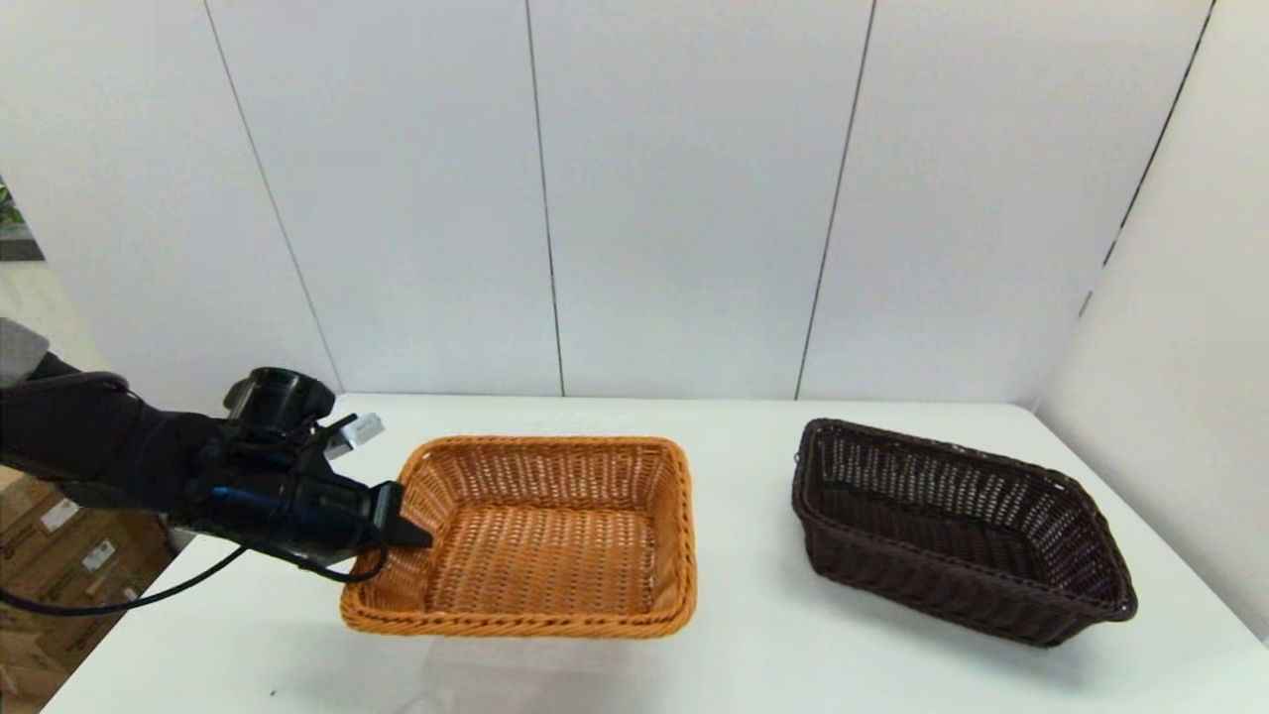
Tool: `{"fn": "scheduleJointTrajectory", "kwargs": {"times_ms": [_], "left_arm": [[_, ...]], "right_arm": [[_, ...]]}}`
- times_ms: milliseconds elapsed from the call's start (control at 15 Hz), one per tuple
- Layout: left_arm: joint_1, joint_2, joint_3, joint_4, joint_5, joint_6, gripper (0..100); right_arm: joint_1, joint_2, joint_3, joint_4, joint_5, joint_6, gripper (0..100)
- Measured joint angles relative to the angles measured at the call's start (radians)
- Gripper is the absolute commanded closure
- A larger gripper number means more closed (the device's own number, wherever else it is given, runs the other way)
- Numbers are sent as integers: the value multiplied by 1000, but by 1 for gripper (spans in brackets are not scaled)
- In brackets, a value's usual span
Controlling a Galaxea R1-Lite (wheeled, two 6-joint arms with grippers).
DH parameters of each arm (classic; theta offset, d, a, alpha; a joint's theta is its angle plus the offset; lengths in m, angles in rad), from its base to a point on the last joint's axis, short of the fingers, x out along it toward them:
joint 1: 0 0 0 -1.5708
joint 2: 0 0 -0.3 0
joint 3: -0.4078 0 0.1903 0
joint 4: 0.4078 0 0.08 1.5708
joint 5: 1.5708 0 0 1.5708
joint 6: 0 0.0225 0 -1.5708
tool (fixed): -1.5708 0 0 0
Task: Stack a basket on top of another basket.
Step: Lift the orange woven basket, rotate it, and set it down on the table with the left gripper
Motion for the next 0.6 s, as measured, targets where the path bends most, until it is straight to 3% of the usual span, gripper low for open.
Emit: {"fn": "scheduleJointTrajectory", "kwargs": {"times_ms": [267,600], "left_arm": [[-79,54,-70,2,2,6,100],[-149,122,-153,3,10,-87,100]], "right_arm": [[0,0,0,0,-1,0,0],[0,0,0,0,0,0,0]]}}
